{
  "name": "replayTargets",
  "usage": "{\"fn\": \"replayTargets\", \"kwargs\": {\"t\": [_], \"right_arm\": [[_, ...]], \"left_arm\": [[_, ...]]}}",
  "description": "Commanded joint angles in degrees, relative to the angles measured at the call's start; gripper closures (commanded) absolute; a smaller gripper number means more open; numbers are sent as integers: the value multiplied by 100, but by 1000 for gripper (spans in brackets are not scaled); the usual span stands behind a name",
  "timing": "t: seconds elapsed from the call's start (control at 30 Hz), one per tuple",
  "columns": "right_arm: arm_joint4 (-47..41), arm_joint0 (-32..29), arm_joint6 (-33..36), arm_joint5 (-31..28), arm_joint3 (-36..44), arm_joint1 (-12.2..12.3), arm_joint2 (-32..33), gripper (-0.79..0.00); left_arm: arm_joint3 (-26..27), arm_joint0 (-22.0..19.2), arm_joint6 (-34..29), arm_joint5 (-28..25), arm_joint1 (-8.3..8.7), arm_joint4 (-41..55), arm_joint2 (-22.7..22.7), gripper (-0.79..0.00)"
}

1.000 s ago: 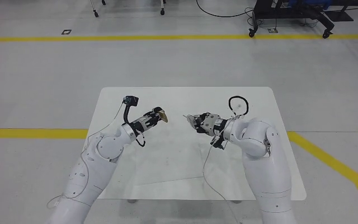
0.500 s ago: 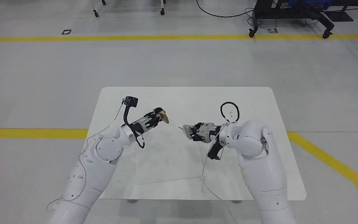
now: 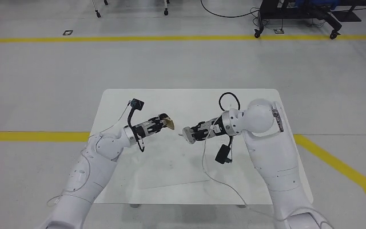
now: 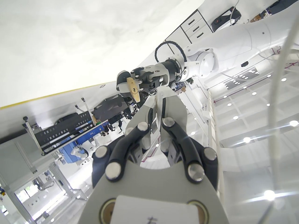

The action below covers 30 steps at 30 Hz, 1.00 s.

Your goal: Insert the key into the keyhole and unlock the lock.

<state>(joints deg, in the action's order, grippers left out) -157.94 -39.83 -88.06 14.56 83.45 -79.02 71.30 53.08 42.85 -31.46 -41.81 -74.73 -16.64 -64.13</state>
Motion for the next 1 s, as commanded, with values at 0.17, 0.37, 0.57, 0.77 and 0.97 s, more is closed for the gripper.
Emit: {"fn": "replayTargets", "kwargs": {"t": [0.17,0.37,0.57,0.77,0.97], "right_arm": [[-379,85,24,-121,-136,38,-124,0],[-1090,78,6,44,-294,96,-157,0],[-1806,-41,6,172,-326,237,-62,0],[-1806,-93,6,172,-291,223,2,0],[-1806,-309,291,-69,-251,144,-59,0]], "left_arm": [[-117,-28,-250,-241,-3,422,47,0],[-513,-149,-1466,-541,8,1900,58,0],[-1218,-553,-2865,85,45,3311,-57,0],[-1218,-553,-2865,85,45,3311,-57,0],[-731,-210,-3697,1207,-51,4872,16,0]]}}
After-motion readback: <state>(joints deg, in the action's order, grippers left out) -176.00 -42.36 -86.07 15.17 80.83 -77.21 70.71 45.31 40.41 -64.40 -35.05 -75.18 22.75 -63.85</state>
